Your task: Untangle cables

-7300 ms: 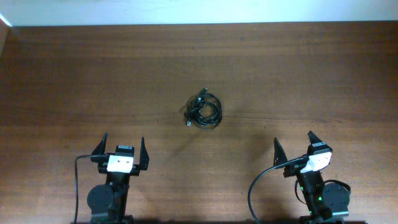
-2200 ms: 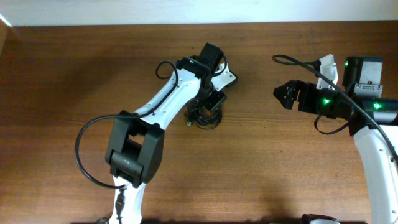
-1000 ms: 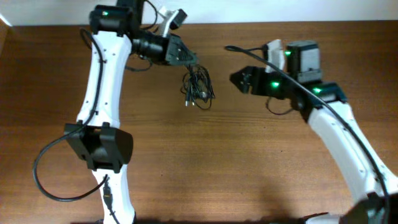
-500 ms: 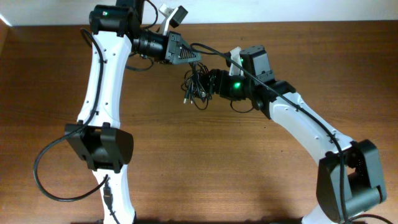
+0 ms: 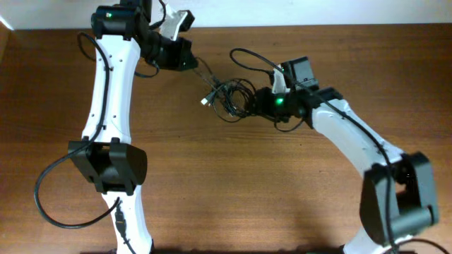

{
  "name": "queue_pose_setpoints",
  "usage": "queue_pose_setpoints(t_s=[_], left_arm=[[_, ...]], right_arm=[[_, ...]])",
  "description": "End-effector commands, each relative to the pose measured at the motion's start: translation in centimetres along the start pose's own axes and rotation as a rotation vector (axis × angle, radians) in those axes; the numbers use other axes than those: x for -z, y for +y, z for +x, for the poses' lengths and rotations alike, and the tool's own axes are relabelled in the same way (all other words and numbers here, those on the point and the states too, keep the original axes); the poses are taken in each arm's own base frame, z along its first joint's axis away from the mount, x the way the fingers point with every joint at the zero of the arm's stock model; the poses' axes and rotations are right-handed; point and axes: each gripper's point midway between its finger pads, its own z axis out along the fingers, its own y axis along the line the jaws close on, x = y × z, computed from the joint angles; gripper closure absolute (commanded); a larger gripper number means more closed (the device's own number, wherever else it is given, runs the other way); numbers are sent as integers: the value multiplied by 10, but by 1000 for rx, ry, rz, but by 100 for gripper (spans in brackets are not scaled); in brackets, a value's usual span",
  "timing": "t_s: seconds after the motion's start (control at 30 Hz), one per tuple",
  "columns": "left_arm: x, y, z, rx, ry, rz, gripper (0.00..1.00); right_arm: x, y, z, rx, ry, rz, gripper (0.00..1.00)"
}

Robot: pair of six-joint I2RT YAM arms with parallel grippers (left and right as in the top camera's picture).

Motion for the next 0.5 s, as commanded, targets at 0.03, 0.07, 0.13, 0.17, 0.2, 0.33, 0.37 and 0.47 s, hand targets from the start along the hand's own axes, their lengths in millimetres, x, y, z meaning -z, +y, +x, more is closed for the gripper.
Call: queue_pose_setpoints(t_s=[0.03, 0.07, 0.13, 0.17, 0.2, 0.33, 0.37, 0.47], left_arm=[[43, 82, 4, 78, -3, -496, 100], [45, 87, 5, 79, 1, -526, 100], [48, 92, 6, 79, 6, -564, 100], [48, 92, 6, 79, 6, -559, 100], [47, 90, 6, 79, 6, -551, 100], [34, 63, 1, 64, -14, -375, 100], [31, 57, 1, 61, -18, -339, 100], [22, -8, -6, -25, -57, 44, 100]], right_arm=[[65, -34, -16, 93, -164, 282, 62], [77, -36, -14, 98, -179, 317, 62], [95, -38, -9, 104, -199, 362, 62], [98, -37, -8, 104, -200, 360, 63], [98, -35, -7, 106, -197, 353, 63], [90, -5, -4, 143, -161, 186, 62], [88, 6, -4, 171, -155, 127, 61], [88, 34, -10, 238, -174, -8, 54]])
